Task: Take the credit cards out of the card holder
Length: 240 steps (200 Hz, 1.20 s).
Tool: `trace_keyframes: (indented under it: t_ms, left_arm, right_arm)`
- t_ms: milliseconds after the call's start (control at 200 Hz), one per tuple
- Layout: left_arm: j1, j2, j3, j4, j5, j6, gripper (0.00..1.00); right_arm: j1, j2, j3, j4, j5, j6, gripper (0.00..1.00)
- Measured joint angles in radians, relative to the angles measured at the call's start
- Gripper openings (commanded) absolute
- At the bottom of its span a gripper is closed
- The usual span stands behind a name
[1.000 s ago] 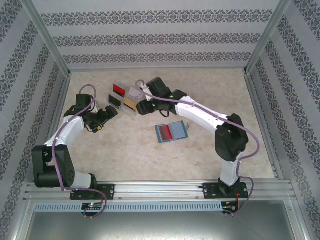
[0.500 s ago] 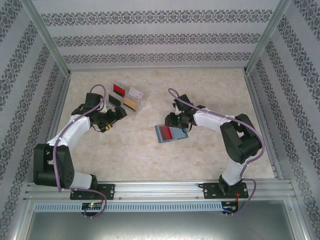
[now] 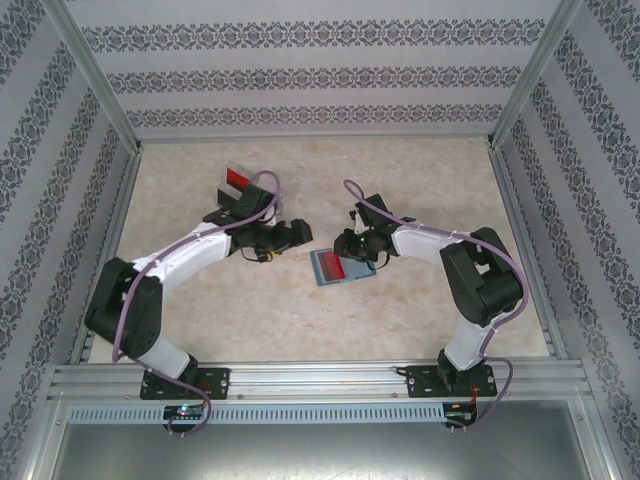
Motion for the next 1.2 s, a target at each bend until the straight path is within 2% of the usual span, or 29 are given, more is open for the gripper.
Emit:
trace_keyframes:
  t_ms: [180,320,849,1199]
  left_arm:
    - [-0.084,0.147,0.096,0.009,-0.016,-0.027,0.61]
    - [-0.108,0.225,0.158,0.003,-0.037,-0.027,0.49]
    - [-0.11,0.338,0.166,-0.005,-0.06,-0.028,0.19]
    - [-0.11,0.354,0.166,-0.008,-0.06,-0.023,0.14]
  right_arm:
    - [-0.012,0.0,-0.024,0.006,-0.024,-0.003,0.24]
    - [-0.017,0.0,-0.035,0.019,-0.05,-0.003,0.23]
    - [-0.019,-0.008,-0.042,0.042,-0.127,-0.016,0.24]
    - [-0.019,-0.008,-0.042,0.041,-0.136,-0.04,0.24]
